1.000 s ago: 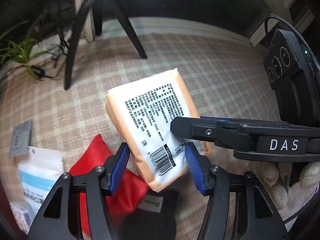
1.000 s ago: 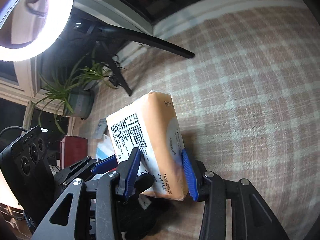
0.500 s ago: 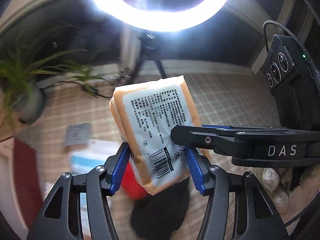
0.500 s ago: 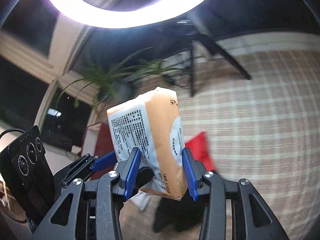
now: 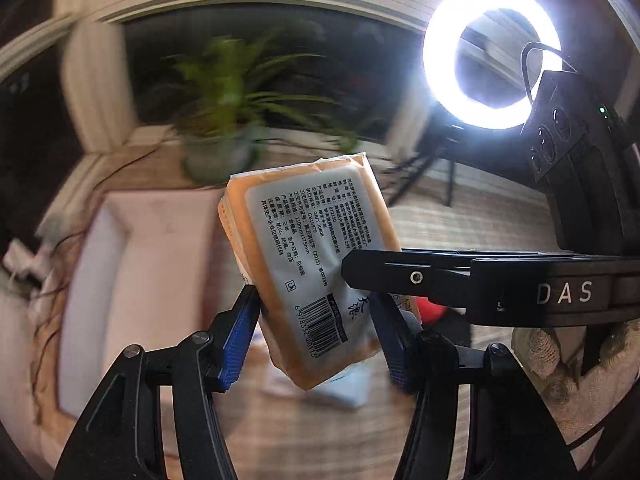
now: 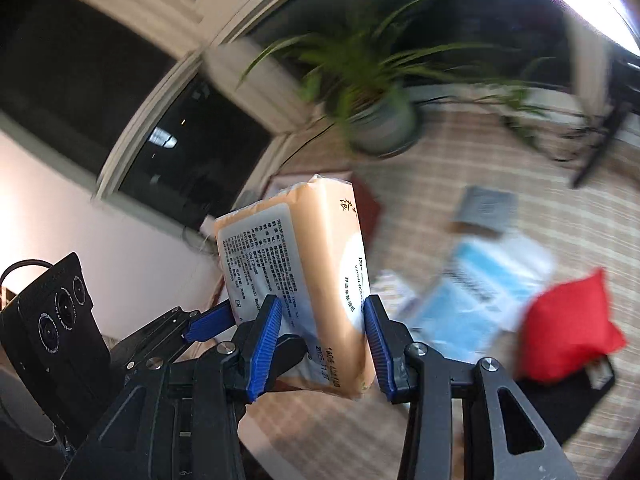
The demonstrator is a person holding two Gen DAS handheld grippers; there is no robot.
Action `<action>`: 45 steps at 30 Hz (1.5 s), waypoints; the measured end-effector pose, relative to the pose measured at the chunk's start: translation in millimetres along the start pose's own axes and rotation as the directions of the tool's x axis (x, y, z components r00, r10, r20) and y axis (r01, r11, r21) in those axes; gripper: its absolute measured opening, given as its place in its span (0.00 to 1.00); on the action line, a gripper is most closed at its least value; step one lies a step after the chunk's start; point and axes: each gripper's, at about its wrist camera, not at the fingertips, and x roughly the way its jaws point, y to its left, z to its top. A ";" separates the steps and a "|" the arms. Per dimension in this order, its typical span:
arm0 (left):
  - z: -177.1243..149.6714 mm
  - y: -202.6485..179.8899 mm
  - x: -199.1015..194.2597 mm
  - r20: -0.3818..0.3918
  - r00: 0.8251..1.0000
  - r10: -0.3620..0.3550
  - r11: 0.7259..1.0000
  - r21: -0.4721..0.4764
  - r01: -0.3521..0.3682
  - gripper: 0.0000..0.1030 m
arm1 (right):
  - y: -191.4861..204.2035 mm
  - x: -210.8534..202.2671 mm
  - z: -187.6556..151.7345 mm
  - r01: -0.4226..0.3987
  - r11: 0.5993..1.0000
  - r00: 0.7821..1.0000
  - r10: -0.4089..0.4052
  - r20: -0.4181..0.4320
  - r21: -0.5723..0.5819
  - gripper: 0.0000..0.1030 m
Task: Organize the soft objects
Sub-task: 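Carry the tissue pack with the left gripper into the cardboard box and release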
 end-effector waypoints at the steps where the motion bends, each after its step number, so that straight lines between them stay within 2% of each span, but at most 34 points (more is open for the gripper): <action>1: -3.4 11.5 -3.8 0.000 1.000 0.011 1.000 -0.016 -0.011 0.55 | 10.6 11.9 0.8 -0.008 1.000 1.000 0.008 -0.015 -0.010 0.38; 6: -18.0 73.9 -11.5 -0.016 0.999 0.048 0.993 -0.106 -0.050 0.55 | 59.8 75.2 1.0 -0.031 0.998 0.995 0.025 -0.092 -0.055 0.38; 12: -33.2 141.0 1.2 -0.074 0.996 0.047 0.978 -0.200 -0.061 0.55 | 91.1 141.1 -3.8 -0.005 0.996 0.985 -0.012 -0.171 -0.094 0.38; 20: -43.4 178.7 14.6 -0.125 0.992 0.009 0.971 -0.234 -0.038 0.55 | 98.4 185.1 -2.3 0.043 0.995 0.975 -0.062 -0.212 -0.095 0.38; 28: -41.4 193.0 36.0 -0.176 0.984 -0.029 0.974 -0.225 -0.012 0.54 | 94.5 204.3 5.5 0.107 0.991 0.970 -0.122 -0.213 -0.077 0.38; 35: -39.0 195.2 46.2 -0.211 0.977 -0.033 0.982 -0.186 -0.007 0.52 | 94.0 209.0 8.5 0.148 0.986 0.970 -0.159 -0.186 -0.074 0.40; 43: -35.8 197.1 24.0 -0.159 0.987 0.001 0.983 -0.179 -0.030 0.52 | 94.2 179.1 6.6 0.158 0.984 0.979 -0.167 -0.117 -0.086 0.41; 45: -34.8 192.6 11.8 -0.128 0.992 0.008 0.984 -0.178 -0.030 0.52 | 95.8 159.3 2.3 0.165 0.979 0.981 -0.176 -0.082 -0.120 0.46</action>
